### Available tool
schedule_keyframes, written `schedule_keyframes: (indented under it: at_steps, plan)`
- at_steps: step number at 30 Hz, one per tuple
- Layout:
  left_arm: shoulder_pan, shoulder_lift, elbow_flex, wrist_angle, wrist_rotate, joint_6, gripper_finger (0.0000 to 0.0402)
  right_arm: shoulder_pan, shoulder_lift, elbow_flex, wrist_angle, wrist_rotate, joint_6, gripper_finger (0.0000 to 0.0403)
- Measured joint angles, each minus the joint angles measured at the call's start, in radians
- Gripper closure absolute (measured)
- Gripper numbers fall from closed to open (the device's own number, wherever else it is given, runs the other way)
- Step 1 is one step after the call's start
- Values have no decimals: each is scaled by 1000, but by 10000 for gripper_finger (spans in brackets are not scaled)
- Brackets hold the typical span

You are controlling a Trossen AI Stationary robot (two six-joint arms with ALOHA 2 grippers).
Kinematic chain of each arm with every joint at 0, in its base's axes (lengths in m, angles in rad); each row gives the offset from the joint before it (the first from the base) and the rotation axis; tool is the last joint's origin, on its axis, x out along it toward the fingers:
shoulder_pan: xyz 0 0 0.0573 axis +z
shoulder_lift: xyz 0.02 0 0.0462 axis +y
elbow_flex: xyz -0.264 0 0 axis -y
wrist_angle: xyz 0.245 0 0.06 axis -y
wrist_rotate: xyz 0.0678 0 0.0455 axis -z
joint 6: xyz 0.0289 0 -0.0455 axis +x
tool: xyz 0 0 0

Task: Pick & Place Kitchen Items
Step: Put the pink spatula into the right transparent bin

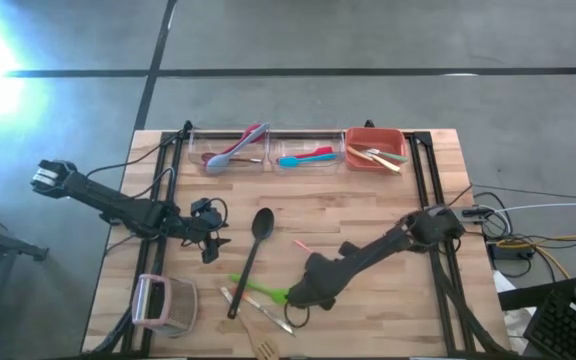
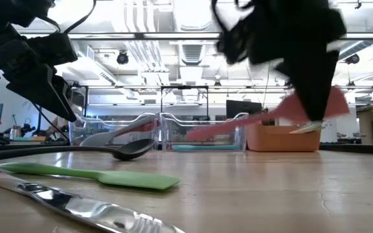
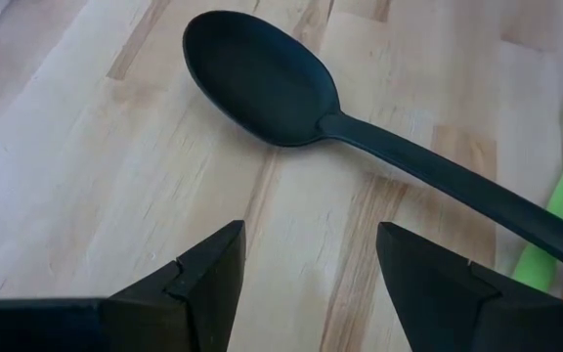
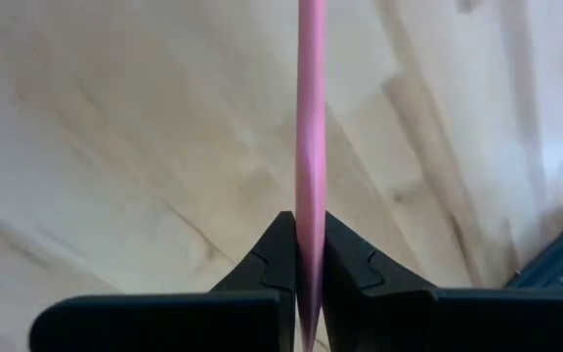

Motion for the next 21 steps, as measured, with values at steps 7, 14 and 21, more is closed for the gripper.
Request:
schedule_keyframes:
  at_steps: [7, 14, 21]
  plan:
    - [-1, 0, 0, 3, 0, -1, 168, -3, -223, -173, 17, 8, 83, 392]
    - [0, 0, 0, 7, 0, -3, 168, -37, -471, -351, 8, 15, 152, 392]
    - [0, 0, 0, 7, 0, -3, 168, -130, -647, -470, 0, 64, 102, 392]
